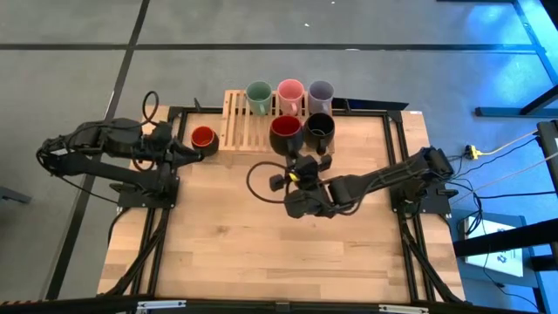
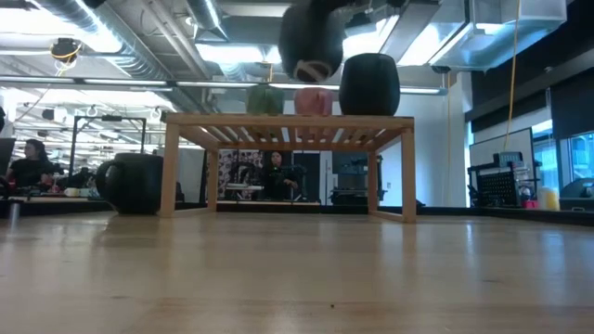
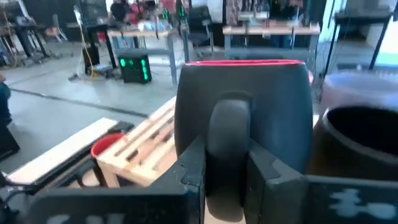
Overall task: Place coffee mugs
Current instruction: Put the black red mug on the shelf
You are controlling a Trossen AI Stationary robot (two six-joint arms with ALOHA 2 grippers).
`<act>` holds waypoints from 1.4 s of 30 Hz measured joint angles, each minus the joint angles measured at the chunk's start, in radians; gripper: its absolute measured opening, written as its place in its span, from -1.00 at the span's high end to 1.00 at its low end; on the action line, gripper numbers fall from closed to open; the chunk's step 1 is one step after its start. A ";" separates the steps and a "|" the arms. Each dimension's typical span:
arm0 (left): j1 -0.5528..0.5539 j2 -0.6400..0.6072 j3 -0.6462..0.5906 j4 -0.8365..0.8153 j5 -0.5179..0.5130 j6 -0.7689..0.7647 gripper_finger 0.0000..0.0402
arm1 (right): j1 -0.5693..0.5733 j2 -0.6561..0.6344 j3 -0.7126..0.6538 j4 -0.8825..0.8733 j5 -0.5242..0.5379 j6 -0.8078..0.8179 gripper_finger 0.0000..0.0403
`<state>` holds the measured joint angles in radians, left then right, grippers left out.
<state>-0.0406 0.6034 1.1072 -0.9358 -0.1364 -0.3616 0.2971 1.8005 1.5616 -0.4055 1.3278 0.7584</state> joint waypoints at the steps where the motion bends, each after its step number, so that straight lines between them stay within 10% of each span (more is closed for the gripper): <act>1: 0.000 -0.001 0.000 -0.001 0.000 0.007 0.59 | -0.009 0.012 0.000 0.017 -0.008 0.001 0.78; 33: 0.000 -0.002 0.000 -0.025 0.001 0.034 0.59 | -0.149 0.134 0.001 0.072 -0.042 -0.003 0.78; 42: 0.000 -0.002 0.000 -0.025 0.001 0.034 0.59 | -0.146 0.134 0.001 0.057 -0.108 0.002 0.49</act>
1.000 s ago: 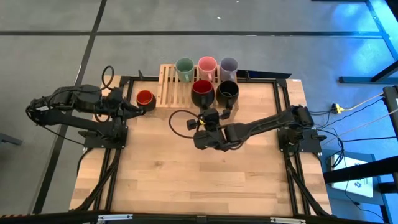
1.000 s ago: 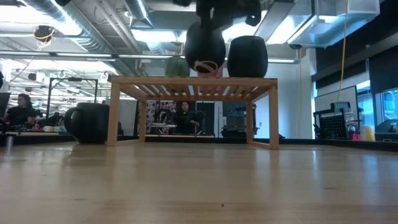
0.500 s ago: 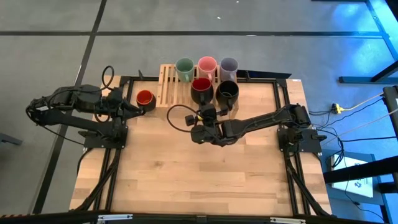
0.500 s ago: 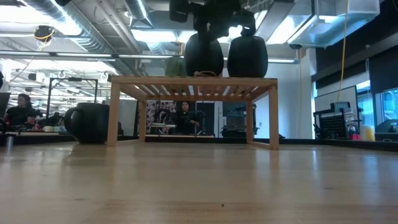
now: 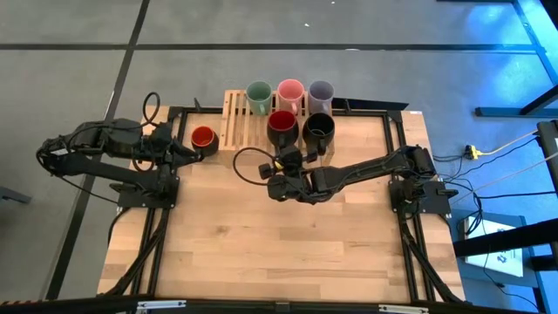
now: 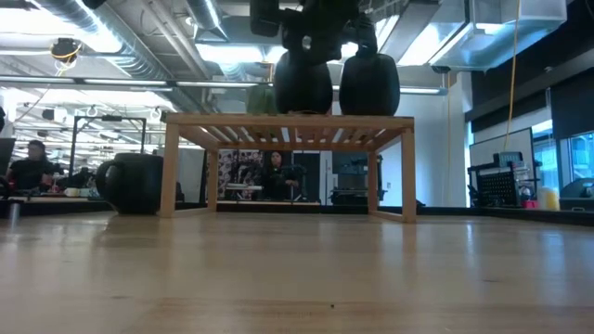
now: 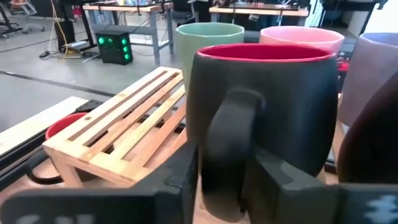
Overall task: Place coffee mugs
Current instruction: Put the black red mug on the shelf
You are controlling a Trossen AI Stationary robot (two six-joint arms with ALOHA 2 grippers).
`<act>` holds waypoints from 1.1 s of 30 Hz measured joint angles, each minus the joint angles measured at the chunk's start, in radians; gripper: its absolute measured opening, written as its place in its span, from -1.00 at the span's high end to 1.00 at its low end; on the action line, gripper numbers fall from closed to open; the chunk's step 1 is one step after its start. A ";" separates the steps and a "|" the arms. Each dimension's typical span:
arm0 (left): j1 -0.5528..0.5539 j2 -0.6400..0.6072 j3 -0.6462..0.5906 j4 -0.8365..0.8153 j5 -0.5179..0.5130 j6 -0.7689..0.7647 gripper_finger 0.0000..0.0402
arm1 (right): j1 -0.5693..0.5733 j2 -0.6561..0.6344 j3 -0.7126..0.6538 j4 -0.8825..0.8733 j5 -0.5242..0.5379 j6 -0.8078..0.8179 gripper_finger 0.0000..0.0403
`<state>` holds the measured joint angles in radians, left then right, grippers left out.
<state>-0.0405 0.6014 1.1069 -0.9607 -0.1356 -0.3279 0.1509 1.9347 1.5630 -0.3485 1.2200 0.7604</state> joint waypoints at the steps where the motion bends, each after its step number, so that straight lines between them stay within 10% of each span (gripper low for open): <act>1: 0.000 0.000 0.000 0.000 0.000 0.000 0.59 | 0.000 0.000 0.000 0.000 0.003 0.000 0.45; 14: 0.000 0.000 0.000 0.000 0.000 0.000 0.59 | -0.001 0.000 0.000 -0.021 0.018 0.002 -0.04; 33: 0.000 0.000 0.000 0.000 0.000 0.024 0.59 | -0.008 -0.022 0.000 -0.144 -0.105 0.154 -0.07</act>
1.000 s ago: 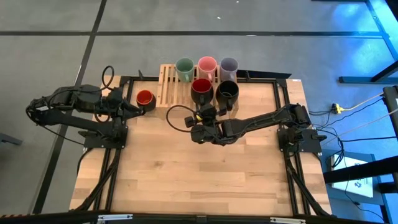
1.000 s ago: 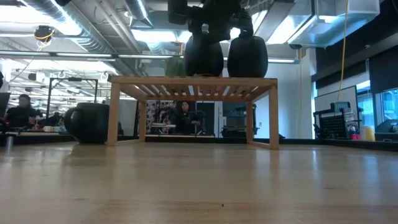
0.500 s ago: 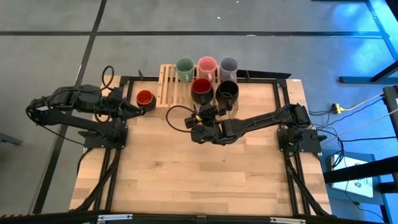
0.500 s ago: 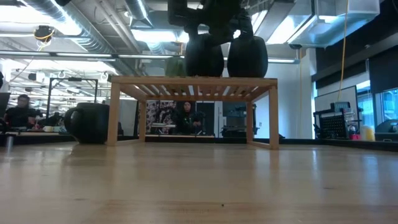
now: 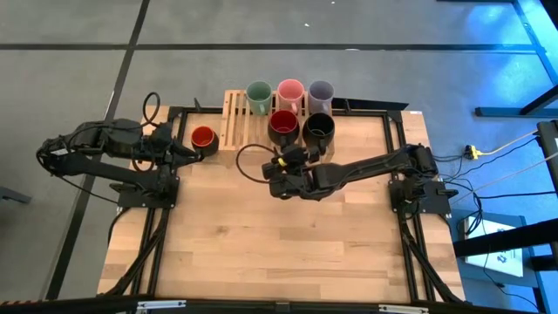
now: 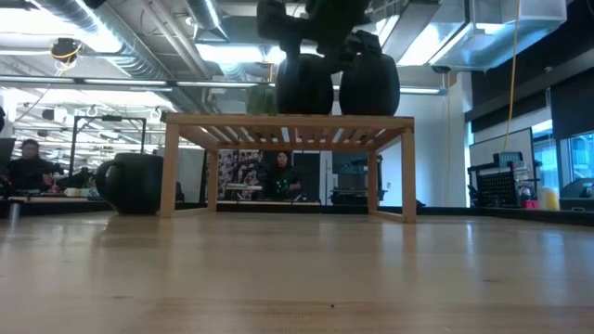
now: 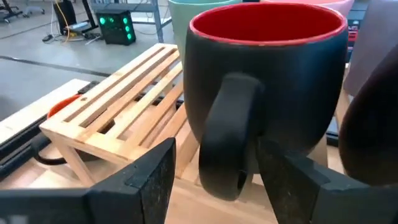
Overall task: Place coffee mugs
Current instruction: Put the black red mug on the shelf, then put the black orange mug on the shelf
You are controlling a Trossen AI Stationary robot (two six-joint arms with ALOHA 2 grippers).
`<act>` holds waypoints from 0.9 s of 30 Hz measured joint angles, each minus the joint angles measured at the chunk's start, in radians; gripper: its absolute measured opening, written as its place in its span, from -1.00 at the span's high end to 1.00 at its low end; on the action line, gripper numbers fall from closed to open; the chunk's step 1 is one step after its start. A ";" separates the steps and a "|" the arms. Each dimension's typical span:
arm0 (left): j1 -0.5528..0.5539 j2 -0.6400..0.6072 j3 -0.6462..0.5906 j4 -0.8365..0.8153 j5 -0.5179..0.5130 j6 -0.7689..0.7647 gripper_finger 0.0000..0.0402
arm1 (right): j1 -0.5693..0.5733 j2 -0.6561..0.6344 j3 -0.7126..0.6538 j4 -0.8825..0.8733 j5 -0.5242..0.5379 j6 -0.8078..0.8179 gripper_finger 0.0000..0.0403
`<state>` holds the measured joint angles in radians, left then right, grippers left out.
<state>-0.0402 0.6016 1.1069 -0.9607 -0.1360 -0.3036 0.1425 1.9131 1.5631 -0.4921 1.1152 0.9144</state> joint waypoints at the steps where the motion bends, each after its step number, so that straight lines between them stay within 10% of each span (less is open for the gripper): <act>1: 0.000 0.000 0.000 0.000 0.000 0.000 0.59 | 0.000 -0.007 0.001 -0.014 -0.001 -0.002 -0.07; 27: 0.000 0.000 -0.001 -0.035 -0.009 -0.001 0.59 | 0.104 -0.020 0.397 -0.474 -0.064 -0.010 -0.07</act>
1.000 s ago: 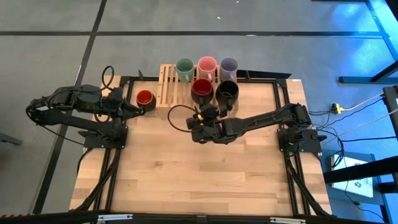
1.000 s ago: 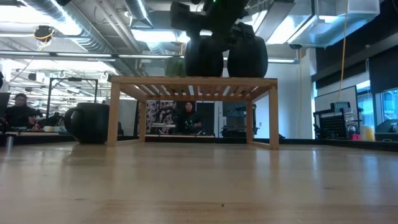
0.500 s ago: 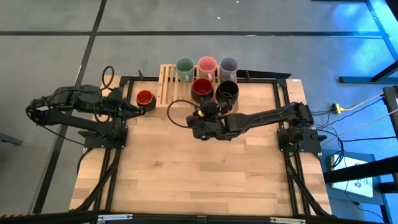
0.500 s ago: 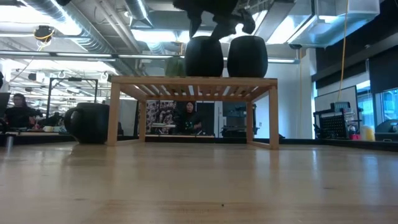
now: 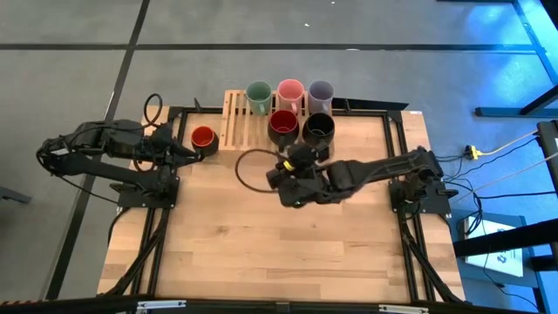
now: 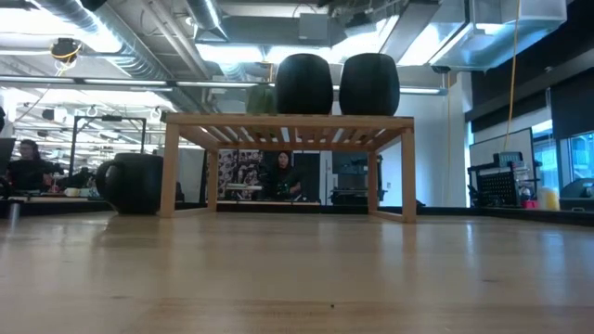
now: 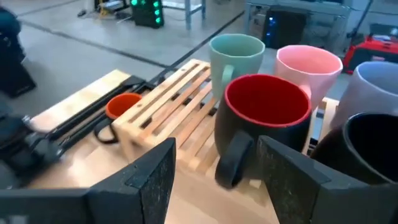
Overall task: Place coffee mugs
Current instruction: Put the black orange mug on the shelf
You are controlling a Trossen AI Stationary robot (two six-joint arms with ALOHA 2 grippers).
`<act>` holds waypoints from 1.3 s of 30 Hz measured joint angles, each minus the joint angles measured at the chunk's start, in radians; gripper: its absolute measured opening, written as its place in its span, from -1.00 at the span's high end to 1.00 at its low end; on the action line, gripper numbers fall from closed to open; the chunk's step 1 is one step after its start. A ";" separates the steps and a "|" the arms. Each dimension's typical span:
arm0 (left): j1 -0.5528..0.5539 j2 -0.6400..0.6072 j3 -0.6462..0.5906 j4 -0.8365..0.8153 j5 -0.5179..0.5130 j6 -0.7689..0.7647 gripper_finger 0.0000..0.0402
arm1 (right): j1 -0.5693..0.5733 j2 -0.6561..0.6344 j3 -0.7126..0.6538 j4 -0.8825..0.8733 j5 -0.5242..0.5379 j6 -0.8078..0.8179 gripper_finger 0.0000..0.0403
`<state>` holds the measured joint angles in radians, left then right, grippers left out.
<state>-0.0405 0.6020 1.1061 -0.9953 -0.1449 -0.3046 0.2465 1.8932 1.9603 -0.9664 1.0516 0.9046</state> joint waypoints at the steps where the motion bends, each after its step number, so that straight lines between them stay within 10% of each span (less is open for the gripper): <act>1: 0.000 0.004 0.000 0.000 -0.002 -0.003 0.59 | 0.012 -0.002 0.010 -0.024 -0.006 0.006 -0.07; 19: 0.126 0.275 0.000 -0.149 -0.072 -0.022 0.32 | 0.285 -0.007 -0.121 -0.533 -0.067 0.688 -0.07; 39: 0.599 0.401 -0.109 -0.168 0.067 0.308 0.15 | 0.356 -0.007 -0.152 -0.605 -0.110 0.659 -0.07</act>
<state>0.5589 1.0031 0.9968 -1.1633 -0.0775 0.0030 0.6029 1.8858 1.8088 -1.5711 0.9416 1.5634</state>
